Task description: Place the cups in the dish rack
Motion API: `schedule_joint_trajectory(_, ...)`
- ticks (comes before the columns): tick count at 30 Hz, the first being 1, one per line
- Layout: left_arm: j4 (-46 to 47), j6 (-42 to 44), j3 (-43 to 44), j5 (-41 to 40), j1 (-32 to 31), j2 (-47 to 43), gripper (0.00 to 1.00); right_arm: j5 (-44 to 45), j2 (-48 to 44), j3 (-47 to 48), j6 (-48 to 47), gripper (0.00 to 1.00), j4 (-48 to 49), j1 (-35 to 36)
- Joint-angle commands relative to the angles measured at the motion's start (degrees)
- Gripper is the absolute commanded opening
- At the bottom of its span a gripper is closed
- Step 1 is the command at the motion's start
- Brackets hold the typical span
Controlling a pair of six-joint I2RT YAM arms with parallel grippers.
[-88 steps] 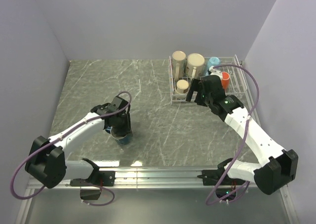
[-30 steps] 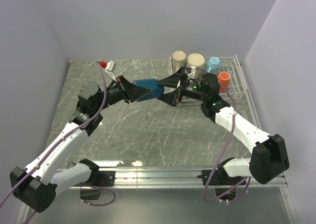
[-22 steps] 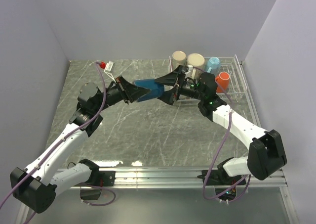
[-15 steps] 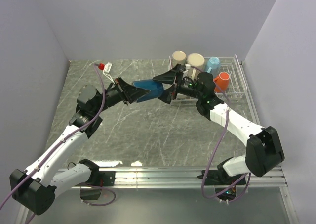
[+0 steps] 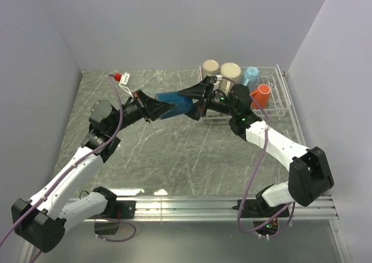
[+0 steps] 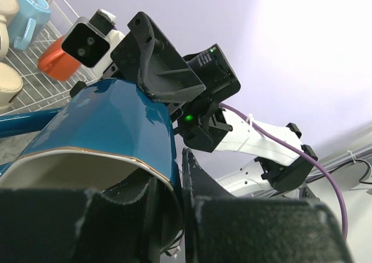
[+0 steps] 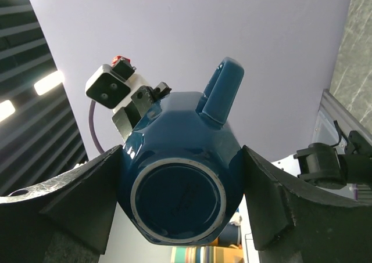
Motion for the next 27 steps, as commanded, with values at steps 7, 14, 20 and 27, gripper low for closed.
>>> schedule_joint_trajectory(7,-3.5,5.0,2.6,-1.9,-0.1,-1.8,0.33,-1.4,-0.5,4.0,-0.7,0.0,1.8,0.7)
schedule_joint_trajectory(14,-8.8,7.4,3.0,-3.8,-0.1,-2.9,0.74,-1.3,-0.7,4.1,-1.7,0.0,0.2,-0.4)
schedule_joint_trajectory(20,-13.1,9.6,3.9,-5.2,-0.1,-2.9,0.84,-1.7,-1.3,4.1,-3.3,0.0,-1.5,-2.7)
schedule_joint_trajectory(27,-18.8,12.2,4.4,-7.4,0.2,-4.1,0.92,-5.3,-5.2,7.1,-16.2,0.0,-20.9,-15.5)
